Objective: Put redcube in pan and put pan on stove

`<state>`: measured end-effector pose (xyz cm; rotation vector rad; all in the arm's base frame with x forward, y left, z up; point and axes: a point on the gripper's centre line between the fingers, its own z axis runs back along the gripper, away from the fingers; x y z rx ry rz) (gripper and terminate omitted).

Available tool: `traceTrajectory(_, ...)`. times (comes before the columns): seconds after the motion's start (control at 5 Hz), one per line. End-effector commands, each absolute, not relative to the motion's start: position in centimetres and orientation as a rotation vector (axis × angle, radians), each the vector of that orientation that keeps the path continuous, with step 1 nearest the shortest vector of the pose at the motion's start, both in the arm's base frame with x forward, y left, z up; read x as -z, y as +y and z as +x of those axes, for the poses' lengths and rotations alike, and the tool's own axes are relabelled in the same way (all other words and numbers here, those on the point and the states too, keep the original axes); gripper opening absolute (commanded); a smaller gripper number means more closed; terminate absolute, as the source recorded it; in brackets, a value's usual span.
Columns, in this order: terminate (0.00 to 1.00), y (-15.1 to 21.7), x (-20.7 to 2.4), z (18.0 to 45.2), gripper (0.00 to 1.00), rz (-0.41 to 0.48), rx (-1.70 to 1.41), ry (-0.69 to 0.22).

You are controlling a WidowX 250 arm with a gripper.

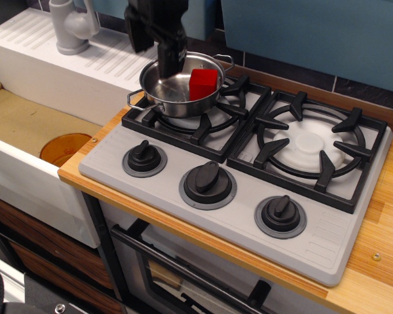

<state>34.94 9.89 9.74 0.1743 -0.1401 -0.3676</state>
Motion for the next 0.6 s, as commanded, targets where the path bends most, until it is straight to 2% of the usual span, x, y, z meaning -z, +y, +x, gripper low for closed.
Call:
traceTrajectory(0.0,0.0,7.7,-14.3,35.2,1.0,0.179,0.341,-0.194)
traceTrajectory(0.2,0.0,5.8,-15.0,33.9,1.0,0.181,0.313,-0.189)
traceTrajectory(0.4,1.0,4.4,-16.0,32.9,1.0,0.19,0.297,-0.179)
